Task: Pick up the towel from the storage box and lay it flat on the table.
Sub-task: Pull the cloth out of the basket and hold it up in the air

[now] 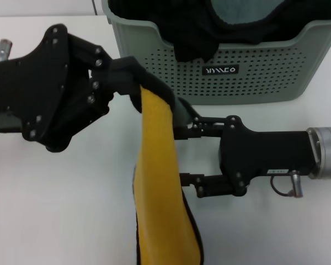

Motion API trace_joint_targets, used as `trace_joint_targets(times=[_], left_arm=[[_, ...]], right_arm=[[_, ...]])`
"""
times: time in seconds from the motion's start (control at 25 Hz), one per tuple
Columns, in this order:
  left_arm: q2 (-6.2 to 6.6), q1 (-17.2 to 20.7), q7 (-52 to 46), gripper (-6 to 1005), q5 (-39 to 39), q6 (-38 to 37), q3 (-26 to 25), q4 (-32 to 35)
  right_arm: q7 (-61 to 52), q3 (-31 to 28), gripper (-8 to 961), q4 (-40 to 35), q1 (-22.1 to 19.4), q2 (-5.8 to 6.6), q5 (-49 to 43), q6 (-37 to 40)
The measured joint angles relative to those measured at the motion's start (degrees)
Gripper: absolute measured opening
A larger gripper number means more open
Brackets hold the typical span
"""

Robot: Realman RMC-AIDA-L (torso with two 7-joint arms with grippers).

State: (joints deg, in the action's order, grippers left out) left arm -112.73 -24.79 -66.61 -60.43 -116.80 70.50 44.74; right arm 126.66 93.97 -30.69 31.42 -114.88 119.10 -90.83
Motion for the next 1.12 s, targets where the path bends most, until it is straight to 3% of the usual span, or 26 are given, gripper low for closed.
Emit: trace_joint_targets(times=[0.28,0.4,0.68,1.12], left_arm=[[-0.11,0.0,-1.1,1,0.1,0.0,1.7,4.7],[-0.08,0.0,-1.2,1,0.4,0.0,2.7,5.2],[-0.17,0.3,-0.2,1,0.5,0.1,1.7,4.8],[0.05,1.2,0.3,1,0.1,0.1,-0.1,4.7]], right_arm=[[-1.1,-1.3,710,0.4,0.2,2.37,-0.6,-0.1],[-2.2,-1.3,710,0.4,1.3,2.84,-2.0,-0.3],[-3.3,-1.4,709,0.0,4.2,2.01,-9.0,-1.7],[-0.5,-1.4,709,0.3,2.9,2.72,-9.8,-3.2]])
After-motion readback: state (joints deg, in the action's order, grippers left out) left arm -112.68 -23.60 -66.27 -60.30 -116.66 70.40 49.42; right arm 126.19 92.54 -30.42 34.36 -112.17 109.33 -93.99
